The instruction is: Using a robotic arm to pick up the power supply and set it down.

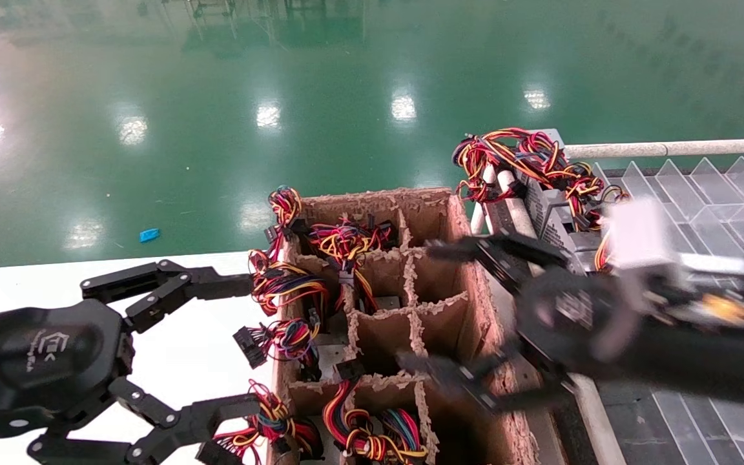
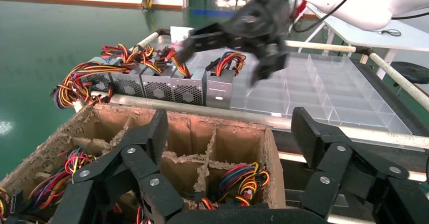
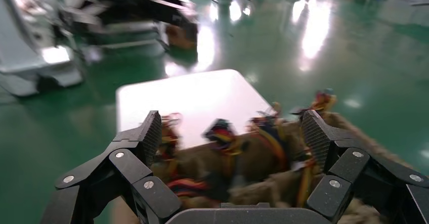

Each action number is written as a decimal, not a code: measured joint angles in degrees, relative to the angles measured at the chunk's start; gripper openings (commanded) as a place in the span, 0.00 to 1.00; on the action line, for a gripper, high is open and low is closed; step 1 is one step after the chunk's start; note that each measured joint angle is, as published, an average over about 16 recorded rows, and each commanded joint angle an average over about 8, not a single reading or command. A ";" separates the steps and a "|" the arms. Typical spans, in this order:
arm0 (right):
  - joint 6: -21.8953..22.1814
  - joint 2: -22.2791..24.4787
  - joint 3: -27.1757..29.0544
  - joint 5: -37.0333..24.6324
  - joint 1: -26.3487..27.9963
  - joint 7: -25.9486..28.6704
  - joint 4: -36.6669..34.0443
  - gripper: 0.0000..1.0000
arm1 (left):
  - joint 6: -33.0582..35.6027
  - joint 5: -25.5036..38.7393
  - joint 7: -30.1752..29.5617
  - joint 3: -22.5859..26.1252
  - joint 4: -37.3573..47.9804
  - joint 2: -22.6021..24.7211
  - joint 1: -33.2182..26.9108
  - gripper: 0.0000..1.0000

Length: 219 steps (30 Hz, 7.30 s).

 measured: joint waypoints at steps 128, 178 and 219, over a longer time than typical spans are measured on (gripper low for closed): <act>18.65 -5.99 -8.11 -48.39 46.47 -19.83 -8.94 0.00 | 0.00 0.00 0.00 0.01 0.00 0.00 0.00 0.00; 33.28 -13.27 -6.11 -47.64 44.72 -41.14 -53.86 0.00 | 0.00 -0.01 0.00 0.01 0.00 0.00 0.00 0.00; 42.29 -19.40 -4.48 -45.49 45.08 -44.90 -62.76 0.00 | 0.00 -0.01 0.01 0.01 0.00 0.00 0.00 0.00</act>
